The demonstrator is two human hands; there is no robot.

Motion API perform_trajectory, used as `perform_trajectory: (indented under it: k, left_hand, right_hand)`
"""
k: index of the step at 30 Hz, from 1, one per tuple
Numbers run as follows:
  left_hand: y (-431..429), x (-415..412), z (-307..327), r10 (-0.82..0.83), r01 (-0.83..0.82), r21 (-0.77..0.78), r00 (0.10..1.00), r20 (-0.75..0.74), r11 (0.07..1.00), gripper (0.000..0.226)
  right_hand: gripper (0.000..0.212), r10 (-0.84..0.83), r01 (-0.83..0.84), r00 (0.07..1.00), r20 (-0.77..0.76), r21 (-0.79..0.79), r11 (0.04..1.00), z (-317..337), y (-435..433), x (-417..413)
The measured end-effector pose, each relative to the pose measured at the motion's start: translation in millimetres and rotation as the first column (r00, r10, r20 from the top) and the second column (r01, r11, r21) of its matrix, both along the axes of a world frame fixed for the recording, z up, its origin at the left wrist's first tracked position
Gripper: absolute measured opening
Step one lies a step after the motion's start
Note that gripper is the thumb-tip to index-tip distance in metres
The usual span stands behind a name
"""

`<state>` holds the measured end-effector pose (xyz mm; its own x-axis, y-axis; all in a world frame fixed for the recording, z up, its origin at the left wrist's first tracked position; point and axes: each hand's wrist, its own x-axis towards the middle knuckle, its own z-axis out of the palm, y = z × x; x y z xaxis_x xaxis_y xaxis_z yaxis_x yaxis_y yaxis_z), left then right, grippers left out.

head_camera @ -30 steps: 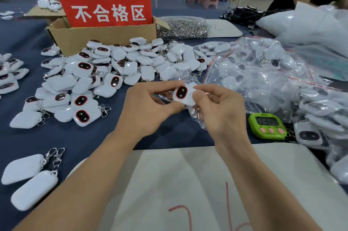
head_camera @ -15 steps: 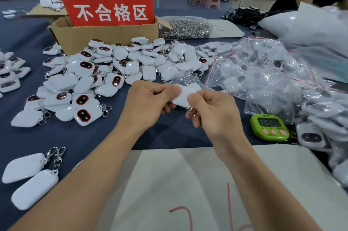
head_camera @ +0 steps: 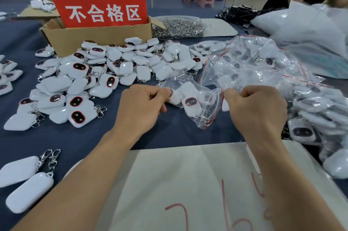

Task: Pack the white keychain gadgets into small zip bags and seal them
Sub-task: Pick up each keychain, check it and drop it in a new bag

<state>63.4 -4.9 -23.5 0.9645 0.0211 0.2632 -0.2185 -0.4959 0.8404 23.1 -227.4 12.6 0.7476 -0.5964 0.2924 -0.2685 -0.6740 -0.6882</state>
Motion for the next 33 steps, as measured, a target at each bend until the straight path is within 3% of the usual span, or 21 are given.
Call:
perform_trajectory:
  k: [3,7,10,13,15,17,20,23,28,31,33]
  left_hand:
    - [0.1,-1.4,1.9,0.007,-0.007,0.006,1.000,-0.006,1.000,0.031]
    - [0.7,-1.4,2.8,-0.002,0.002,0.013,1.000,-0.019,1.000,0.031]
    - [-2.5,-4.3,3.2,-0.098,0.102,0.074,0.994,-0.056,0.992,0.029]
    - [-13.4,-12.2,4.2,-0.210,0.224,0.243,0.974,-0.084,0.944,0.026]
    - [-19.7,-14.3,3.5,-0.207,0.222,0.339,0.975,-0.082,0.914,0.031]
    - [-21.7,-12.9,1.1,-0.193,0.209,0.360,0.978,-0.081,0.909,0.022]
    - [-21.7,-13.0,-2.6,-0.214,0.232,0.285,0.972,-0.092,0.930,0.008]
    - [-25.3,-14.7,-2.9,-0.237,0.251,0.162,0.966,-0.103,0.954,0.016]
    - [-26.0,-13.2,-1.8,-0.188,0.203,0.116,0.974,-0.128,0.972,0.017]
    - [-28.3,-16.9,3.7,-0.205,0.208,0.035,0.975,-0.089,0.977,0.014]
    - [-31.1,-20.2,8.0,-0.319,0.313,-0.089,0.945,-0.064,0.945,0.013]
  right_hand:
    - [0.046,0.170,-0.170,0.985,-0.035,-0.011,0.985,-6.6,4.4,0.7]
    - [0.037,0.371,-0.371,0.925,-0.079,0.011,0.928,-17.8,13.3,5.7]
    - [0.034,0.395,-0.399,0.901,-0.178,0.019,0.917,-24.1,14.8,7.2]
    - [0.037,0.388,-0.396,0.885,-0.258,0.019,0.918,-25.5,20.8,5.8]
    - [0.038,0.399,-0.405,0.875,-0.274,0.036,0.913,-25.2,25.0,5.4]
    - [0.034,0.426,-0.426,0.855,-0.297,0.067,0.902,-23.8,26.9,5.1]
    - [0.032,0.446,-0.431,0.841,-0.308,0.118,0.894,-22.3,24.6,4.6]
    - [0.035,0.484,-0.464,0.825,-0.292,0.137,0.875,-20.3,21.9,4.3]
    - [0.038,0.529,-0.524,0.773,-0.351,0.117,0.844,-18.9,22.8,2.3]
    - [0.037,0.481,-0.470,0.817,-0.317,0.117,0.875,-18.9,27.2,2.9]
    - [0.029,0.413,-0.417,0.846,-0.337,0.064,0.907,-19.2,32.4,3.3]
